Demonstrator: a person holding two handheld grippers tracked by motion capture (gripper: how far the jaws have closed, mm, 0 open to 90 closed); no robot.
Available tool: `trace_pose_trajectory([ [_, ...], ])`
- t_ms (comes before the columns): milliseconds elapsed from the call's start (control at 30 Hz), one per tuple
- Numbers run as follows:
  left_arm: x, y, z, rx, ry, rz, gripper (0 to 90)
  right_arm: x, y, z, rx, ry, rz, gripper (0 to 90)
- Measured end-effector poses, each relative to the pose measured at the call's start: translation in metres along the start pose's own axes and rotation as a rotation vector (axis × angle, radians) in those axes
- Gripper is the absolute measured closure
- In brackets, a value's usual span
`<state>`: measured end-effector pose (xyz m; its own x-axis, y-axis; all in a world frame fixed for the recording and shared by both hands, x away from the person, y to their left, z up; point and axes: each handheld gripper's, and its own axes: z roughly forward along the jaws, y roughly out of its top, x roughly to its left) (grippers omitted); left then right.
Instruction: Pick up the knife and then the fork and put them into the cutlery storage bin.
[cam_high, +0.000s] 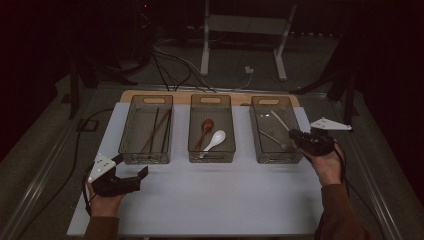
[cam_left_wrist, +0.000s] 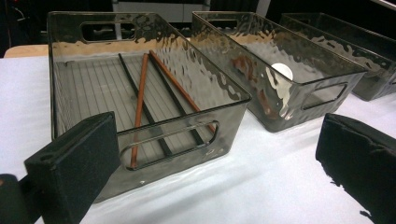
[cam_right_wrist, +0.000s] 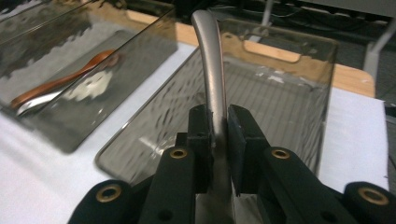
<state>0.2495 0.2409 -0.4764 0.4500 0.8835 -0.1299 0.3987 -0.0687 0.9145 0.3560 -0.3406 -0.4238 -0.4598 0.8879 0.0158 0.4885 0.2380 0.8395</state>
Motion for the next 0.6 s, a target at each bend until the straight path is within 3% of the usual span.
trace_pose_trajectory([
  [267, 0.001, 0.000, -0.001, -0.003, 0.000, 0.000, 0.7, -0.007, 0.015, 0.012, -0.013, -0.069, 0.057, 80.7],
  [600, 0.001, 0.001, -0.002, -0.008, 0.000, -0.001, 0.8, -0.010, 0.022, 0.034, 0.015, -0.105, 0.084, 80.6],
])
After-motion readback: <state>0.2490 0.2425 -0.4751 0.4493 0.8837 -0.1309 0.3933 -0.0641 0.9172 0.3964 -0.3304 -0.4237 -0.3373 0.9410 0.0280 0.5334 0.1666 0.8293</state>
